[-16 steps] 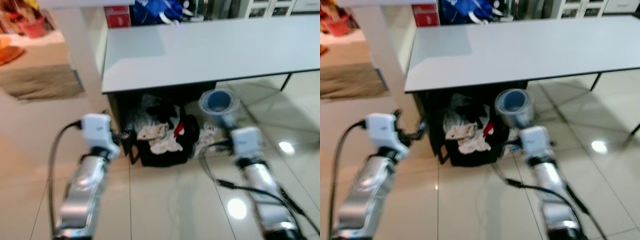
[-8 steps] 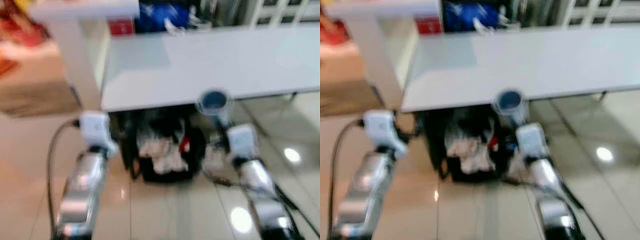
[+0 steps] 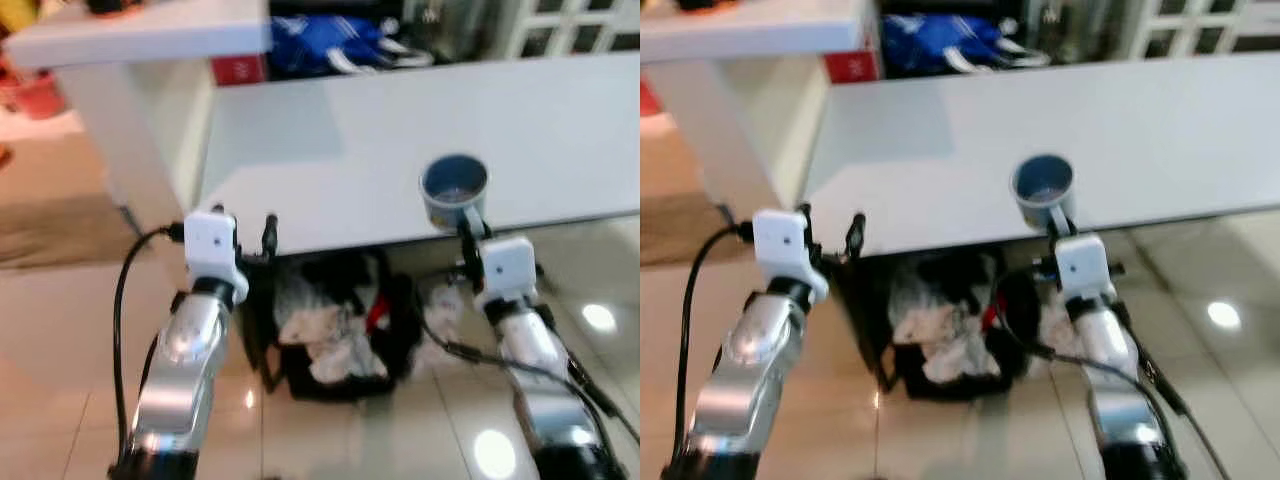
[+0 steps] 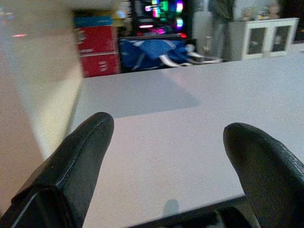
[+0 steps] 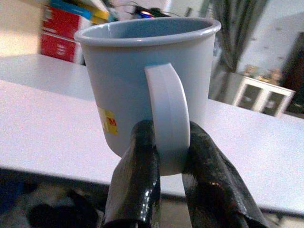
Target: Setting the table
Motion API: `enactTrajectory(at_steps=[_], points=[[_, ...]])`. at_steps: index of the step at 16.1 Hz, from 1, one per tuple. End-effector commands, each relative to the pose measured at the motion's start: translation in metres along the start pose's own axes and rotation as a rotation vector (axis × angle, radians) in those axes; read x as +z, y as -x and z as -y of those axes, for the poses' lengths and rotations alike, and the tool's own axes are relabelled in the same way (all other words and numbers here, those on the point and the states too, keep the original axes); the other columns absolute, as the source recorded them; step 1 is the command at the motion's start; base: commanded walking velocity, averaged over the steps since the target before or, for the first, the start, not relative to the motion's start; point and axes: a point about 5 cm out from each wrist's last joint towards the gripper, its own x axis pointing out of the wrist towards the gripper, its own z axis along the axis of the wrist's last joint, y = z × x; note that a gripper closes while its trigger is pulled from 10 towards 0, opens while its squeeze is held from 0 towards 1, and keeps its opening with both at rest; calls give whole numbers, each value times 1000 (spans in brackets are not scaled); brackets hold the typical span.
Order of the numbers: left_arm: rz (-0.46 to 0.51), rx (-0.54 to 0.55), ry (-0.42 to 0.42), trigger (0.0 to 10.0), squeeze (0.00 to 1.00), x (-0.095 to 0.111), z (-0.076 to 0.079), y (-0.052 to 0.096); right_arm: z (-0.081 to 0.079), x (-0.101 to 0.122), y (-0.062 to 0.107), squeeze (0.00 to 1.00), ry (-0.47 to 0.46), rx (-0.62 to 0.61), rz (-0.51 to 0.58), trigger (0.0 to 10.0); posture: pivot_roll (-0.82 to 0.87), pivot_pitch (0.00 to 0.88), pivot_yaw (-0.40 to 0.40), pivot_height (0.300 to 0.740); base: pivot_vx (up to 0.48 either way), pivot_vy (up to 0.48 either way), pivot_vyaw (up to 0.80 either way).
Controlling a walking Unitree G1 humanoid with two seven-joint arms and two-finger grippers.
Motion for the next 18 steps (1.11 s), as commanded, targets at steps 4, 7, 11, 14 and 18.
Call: enactTrajectory(at_steps=[4, 7, 11, 14, 18], points=[[-1, 16, -2, 10000, 0, -1, -2, -2, -1, -1, 2, 0, 11, 14, 2, 0, -80, 0, 61, 740, 0, -322, 0], [-8, 26, -11, 10000, 0, -2, -3, -4, -3, -3, 2, 0, 7, 20, -8, 0, -80, 0, 63, 740, 0, -439, 0], [-25, 46, -8, 10000, 0, -4, -5, -4, -5, -4, 5, 0, 5, 29, -17, 0, -80, 0, 65, 740, 230, -383, 0], [-34, 59, -10, 10000, 0, -6, -6, -4, -6, -5, 5, 0, 5, 33, -21, 0, -82, 0, 66, 740, 311, -361, 0], [-44, 72, -17, 10000, 0, -7, -8, -6, -6, -6, 7, 0, 7, 31, -25, 0, -88, 0, 69, 740, 313, -360, 0]])
